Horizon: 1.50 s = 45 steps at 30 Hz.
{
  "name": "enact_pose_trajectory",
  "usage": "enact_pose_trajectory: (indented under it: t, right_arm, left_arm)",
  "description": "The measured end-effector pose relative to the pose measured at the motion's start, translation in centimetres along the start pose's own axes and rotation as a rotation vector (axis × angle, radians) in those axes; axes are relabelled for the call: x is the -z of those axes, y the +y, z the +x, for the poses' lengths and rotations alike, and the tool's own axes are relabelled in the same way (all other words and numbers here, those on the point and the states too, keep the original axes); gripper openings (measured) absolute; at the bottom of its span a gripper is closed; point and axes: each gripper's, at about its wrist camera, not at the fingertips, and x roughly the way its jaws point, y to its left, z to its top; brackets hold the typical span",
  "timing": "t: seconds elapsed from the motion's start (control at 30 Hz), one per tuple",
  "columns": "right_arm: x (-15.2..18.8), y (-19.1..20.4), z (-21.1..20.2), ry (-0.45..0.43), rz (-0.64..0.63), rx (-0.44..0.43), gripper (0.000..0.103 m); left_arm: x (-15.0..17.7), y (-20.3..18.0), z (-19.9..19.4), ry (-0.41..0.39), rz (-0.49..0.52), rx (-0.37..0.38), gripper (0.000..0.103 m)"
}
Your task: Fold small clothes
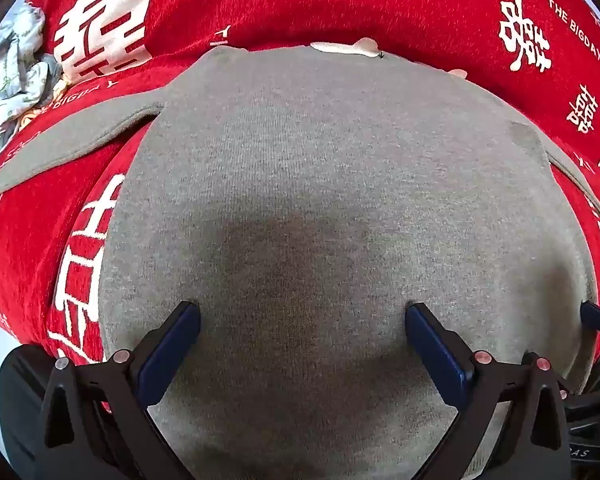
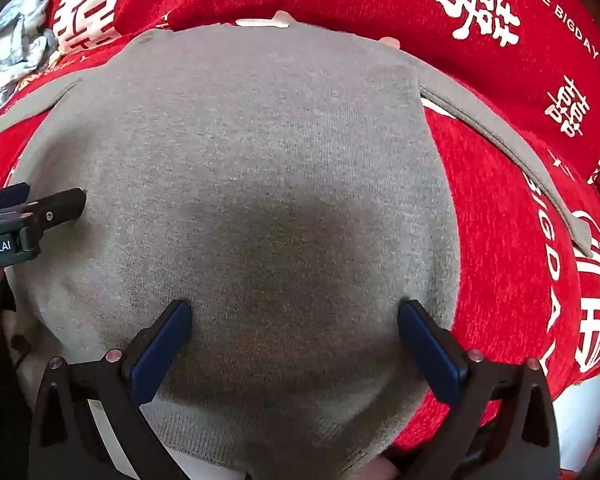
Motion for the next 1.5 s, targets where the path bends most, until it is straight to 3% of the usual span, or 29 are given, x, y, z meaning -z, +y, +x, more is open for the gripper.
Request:
enact_pose_trajectory:
  t: [1.5]
  right_arm:
    - [-0.08,-0.2,-0.15,-0.011,-0.003,0.0,0.103]
  left_arm:
    - [-0.19,-0.26,-0.4,-0.036,0.026,-0.011,0.103]
